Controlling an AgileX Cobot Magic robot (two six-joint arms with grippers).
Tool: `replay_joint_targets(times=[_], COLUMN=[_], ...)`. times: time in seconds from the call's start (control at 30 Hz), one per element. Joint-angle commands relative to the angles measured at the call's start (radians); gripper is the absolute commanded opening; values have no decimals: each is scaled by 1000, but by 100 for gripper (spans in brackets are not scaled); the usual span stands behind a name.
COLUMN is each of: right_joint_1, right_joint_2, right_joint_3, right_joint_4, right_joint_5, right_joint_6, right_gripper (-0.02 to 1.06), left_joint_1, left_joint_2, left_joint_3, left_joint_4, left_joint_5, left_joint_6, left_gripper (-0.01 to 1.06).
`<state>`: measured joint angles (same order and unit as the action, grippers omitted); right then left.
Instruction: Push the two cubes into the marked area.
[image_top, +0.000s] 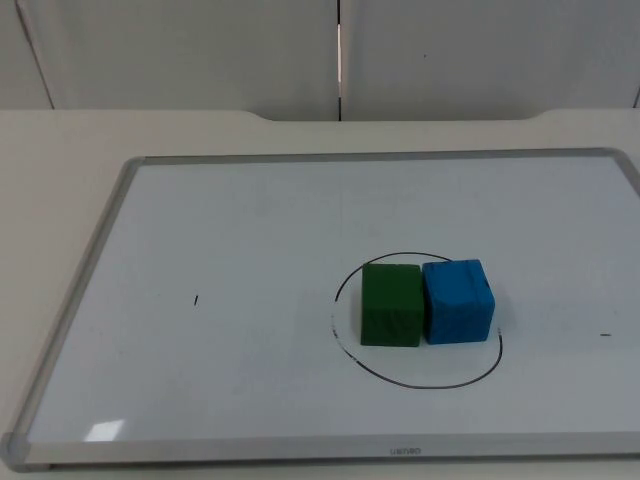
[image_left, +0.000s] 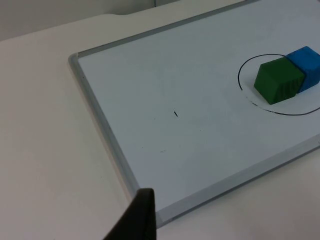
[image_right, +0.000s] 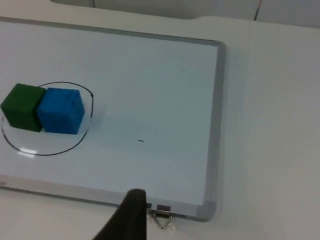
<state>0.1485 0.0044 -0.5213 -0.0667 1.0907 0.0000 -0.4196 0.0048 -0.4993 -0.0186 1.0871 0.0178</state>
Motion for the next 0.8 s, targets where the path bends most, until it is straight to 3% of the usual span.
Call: replay_joint_targets(times=[0.0,0.37,0.77], right_joint_1=[-25,-102,-106], right_joint_2=[-4,-4,-4], right_joint_3=[6,6,6], right_joint_4=[0,0,2], right_joint_5=[-13,-13,-13], right_joint_6=[0,7,7], right_gripper=[105,105,105], left_joint_1=[3,3,3], left_joint_2=[-5,-5,-5], left_joint_3=[6,6,6], left_joint_4=[6,6,6], left_joint_5=[-11,-11,-11], left_joint_6=[-6,-6,-6], left_gripper=[105,105,105])
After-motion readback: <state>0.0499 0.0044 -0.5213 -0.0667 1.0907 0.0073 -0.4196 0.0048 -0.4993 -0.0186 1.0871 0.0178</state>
